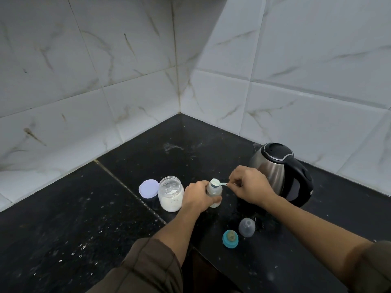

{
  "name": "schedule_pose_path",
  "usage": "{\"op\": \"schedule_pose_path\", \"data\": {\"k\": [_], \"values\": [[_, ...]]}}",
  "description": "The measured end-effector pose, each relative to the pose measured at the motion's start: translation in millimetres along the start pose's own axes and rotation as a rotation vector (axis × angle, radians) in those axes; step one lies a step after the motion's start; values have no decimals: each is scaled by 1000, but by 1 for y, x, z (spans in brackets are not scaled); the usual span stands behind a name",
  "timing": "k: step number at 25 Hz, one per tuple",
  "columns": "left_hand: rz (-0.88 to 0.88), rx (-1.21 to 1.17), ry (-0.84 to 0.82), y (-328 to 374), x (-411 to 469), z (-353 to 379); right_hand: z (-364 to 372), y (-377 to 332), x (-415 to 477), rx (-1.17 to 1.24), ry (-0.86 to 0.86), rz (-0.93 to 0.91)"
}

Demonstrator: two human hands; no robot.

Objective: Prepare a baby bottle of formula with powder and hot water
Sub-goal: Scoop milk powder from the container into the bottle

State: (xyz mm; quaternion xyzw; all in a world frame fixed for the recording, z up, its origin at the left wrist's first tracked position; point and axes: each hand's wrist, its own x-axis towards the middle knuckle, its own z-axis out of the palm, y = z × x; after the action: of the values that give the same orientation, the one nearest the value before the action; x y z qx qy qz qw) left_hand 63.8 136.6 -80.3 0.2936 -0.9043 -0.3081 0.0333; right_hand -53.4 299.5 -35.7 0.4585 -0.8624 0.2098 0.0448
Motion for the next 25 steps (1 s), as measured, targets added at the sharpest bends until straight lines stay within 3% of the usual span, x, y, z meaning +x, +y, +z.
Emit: {"op": "schedule_pose_path", "data": {"k": [4,10,14,17,25], "values": [[-1,-3,8,0,1,1,12,8,-10,-249,126,-337],[-8,-2,3,0,1,1,16,13,-15,-325,254,-467],[-4,-17,8,-1,1,3,16,13,-18,-326,240,-493],[-5,-35,12,-2,1,5,15,8,-20,-188,222,-388],[1,-77,-95,-4,1,-6,-11,1,-4,536,153,159]]}}
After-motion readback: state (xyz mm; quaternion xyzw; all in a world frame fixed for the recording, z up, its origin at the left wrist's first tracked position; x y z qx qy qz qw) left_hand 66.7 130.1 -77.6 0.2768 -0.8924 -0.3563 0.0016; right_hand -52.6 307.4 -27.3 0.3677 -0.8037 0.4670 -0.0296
